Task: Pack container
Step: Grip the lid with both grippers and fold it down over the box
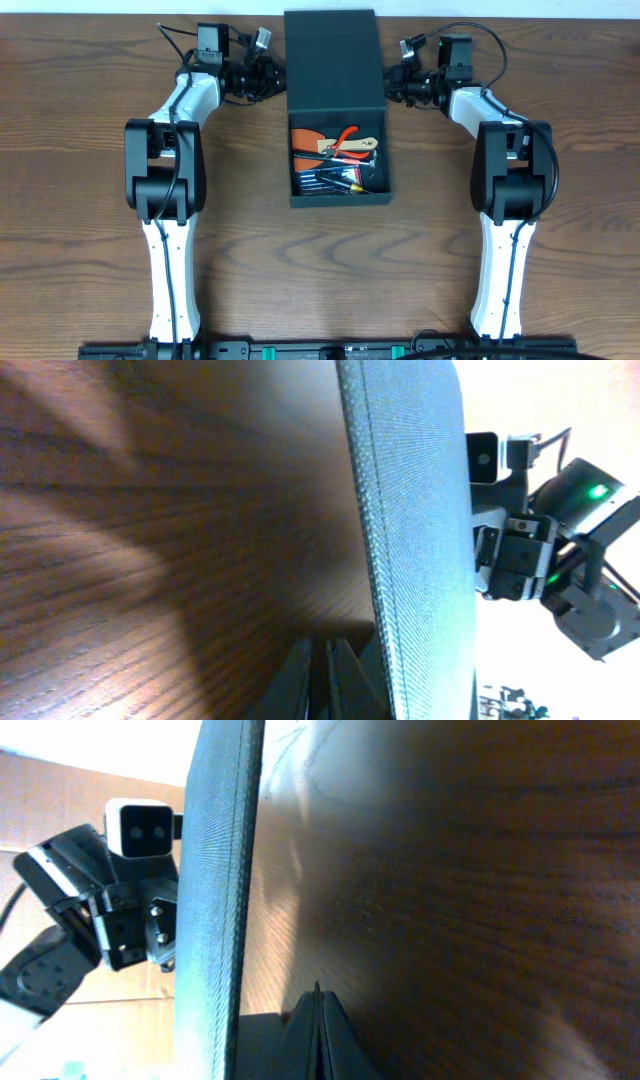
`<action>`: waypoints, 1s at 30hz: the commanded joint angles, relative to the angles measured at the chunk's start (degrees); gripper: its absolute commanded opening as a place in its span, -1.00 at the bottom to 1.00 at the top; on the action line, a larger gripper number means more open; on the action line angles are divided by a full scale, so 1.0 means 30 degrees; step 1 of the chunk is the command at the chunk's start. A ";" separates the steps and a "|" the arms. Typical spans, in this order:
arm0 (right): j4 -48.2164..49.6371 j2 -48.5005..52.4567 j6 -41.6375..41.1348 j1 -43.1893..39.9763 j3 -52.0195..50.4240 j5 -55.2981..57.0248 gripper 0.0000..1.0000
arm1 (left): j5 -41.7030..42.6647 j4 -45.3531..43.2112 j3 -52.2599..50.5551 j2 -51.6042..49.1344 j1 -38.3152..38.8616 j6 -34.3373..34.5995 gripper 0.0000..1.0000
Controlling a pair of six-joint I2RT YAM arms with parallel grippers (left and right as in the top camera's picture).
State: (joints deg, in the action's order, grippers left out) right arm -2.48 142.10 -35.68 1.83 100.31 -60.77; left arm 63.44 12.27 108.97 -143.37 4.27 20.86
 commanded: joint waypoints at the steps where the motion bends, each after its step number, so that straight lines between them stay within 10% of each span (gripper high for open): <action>1: -0.0095 -0.1639 -0.0306 -0.0335 0.0058 -0.0852 -0.97 | 0.0991 -0.0138 0.0015 0.1938 0.0015 0.0583 -0.89; 13: -0.1865 -0.6579 0.1209 -0.0291 0.0058 0.1472 -0.97 | -0.0889 0.2907 0.0007 0.6411 0.0015 -0.1049 -0.89; 30: -1.6349 -1.3784 1.1948 0.3162 0.0058 1.4163 -0.97 | -0.6783 1.8185 0.0007 1.0783 0.0619 -0.8677 -0.89</action>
State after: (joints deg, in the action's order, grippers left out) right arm -50.11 106.32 -8.27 8.08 100.25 -29.71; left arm 48.95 64.18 108.55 -115.42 4.97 1.45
